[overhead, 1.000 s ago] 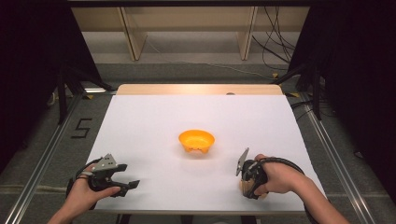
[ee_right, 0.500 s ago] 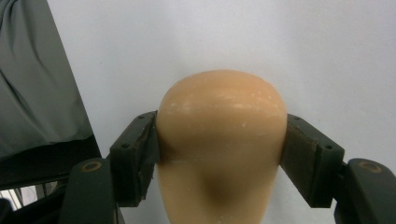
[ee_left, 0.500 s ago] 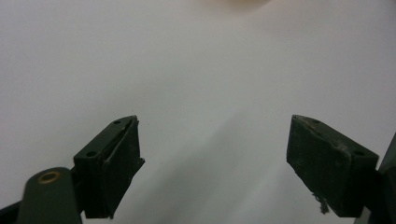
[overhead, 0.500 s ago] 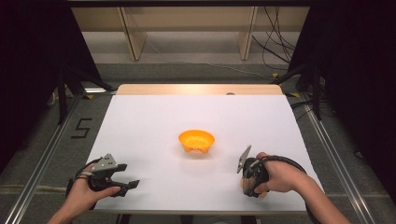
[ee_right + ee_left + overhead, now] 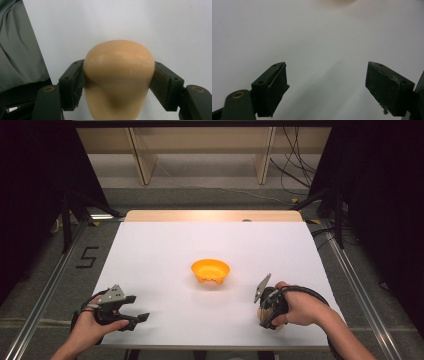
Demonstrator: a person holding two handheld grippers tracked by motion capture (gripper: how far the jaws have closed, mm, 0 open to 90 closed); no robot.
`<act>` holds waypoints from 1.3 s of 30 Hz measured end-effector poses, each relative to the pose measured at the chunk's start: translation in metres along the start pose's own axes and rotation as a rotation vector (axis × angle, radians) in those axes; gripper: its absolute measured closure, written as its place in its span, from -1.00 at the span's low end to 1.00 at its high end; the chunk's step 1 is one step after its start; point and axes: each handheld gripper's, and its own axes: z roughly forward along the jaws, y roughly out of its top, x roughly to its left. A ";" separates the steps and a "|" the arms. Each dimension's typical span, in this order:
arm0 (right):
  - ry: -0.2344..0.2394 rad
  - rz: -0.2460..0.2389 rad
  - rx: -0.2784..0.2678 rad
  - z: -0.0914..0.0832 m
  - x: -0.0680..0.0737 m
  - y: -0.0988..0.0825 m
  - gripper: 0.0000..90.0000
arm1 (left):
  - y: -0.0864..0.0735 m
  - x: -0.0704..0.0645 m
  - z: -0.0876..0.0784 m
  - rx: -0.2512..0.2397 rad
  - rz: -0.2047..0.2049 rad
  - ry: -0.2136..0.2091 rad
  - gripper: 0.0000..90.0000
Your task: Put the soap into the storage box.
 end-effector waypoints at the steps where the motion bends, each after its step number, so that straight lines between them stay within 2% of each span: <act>1: 0.000 0.000 0.000 0.000 0.000 0.000 -0.25 | 0.000 0.000 0.000 0.001 0.001 0.000 -0.62; 2: 0.001 0.015 0.000 -0.001 0.001 0.000 -0.25 | 0.000 0.000 0.000 0.000 -0.001 -0.001 -0.62; 3: -0.003 0.008 -0.010 -0.003 0.000 0.001 -0.25 | 0.000 -0.001 0.001 -0.012 -0.012 -0.010 -0.62; 4: -0.021 0.010 -0.015 -0.004 0.000 0.001 -0.25 | 0.000 0.000 0.000 0.001 0.003 -0.003 -0.62; 6: -0.013 0.029 -0.024 -0.006 0.000 0.002 -0.25 | 0.000 0.000 0.000 -0.002 -0.003 -0.001 -0.62; 10: -0.018 0.033 -0.038 -0.008 0.000 0.002 -0.25 | 0.000 -0.001 0.001 -0.012 -0.013 -0.011 -0.62; 11: -0.017 0.026 -0.053 -0.008 -0.001 0.002 -0.25 | 0.000 0.000 0.000 -0.001 0.000 -0.002 -0.62; 13: -0.022 0.022 -0.060 -0.009 -0.001 0.003 -0.25 | 0.000 0.000 0.001 -0.002 -0.004 -0.003 -0.62; 14: -0.019 0.028 -0.059 -0.010 -0.001 0.003 -0.25 | 0.000 -0.002 0.001 -0.014 -0.017 -0.012 -0.62; 16: -0.022 0.041 -0.059 -0.011 -0.001 0.003 -0.25 | 0.000 -0.002 0.001 -0.013 -0.017 -0.012 -0.62; 19: -0.024 0.021 -0.073 -0.013 -0.003 0.004 -0.25 | 0.000 -0.001 0.001 -0.003 -0.005 -0.010 -0.62; 23: -0.036 0.048 -0.071 -0.018 -0.003 0.004 -0.25 | 0.000 -0.001 0.001 -0.003 -0.005 -0.012 -0.62; 25: -0.039 0.038 -0.086 -0.018 -0.004 0.004 -0.25 | -0.001 -0.002 0.002 -0.005 -0.028 -0.014 -0.62; 28: -0.040 0.043 -0.090 -0.019 -0.004 0.005 -0.25 | -0.001 -0.002 0.002 -0.005 -0.027 -0.013 -0.62; 29: -0.035 0.022 -0.084 -0.020 -0.006 0.005 -0.25 | -0.001 -0.002 0.002 -0.005 -0.027 -0.013 -0.62; 30: -0.043 0.039 -0.097 -0.019 -0.005 0.005 -0.25 | -0.001 -0.002 0.002 -0.005 -0.029 -0.010 -0.62; 33: -0.041 0.028 -0.098 -0.020 -0.007 0.006 -0.25 | -0.001 -0.002 0.001 -0.005 -0.027 -0.013 -0.62; 34: -0.051 0.031 -0.115 -0.020 -0.007 0.006 -0.25 | 0.000 -0.001 0.001 -0.004 -0.006 -0.011 -0.62; 35: -0.056 0.026 -0.121 -0.021 -0.008 0.007 -0.25 | 0.000 -0.001 0.001 -0.003 -0.004 -0.011 -0.62; 36: -0.059 0.055 -0.125 -0.021 -0.006 0.007 -0.25 | 0.000 -0.001 0.001 -0.003 -0.005 -0.011 -0.62; 37: -0.063 0.036 -0.136 -0.022 -0.008 0.007 -0.25 | 0.000 -0.001 0.001 -0.002 -0.004 -0.011 -0.62; 38: -0.062 0.050 -0.139 -0.022 -0.007 0.007 -0.25 | 0.000 -0.001 0.001 -0.003 -0.004 -0.011 -0.62; 39: -0.060 0.041 -0.145 -0.022 -0.008 0.007 -0.25 | 0.000 -0.001 0.001 -0.003 -0.004 -0.011 -0.62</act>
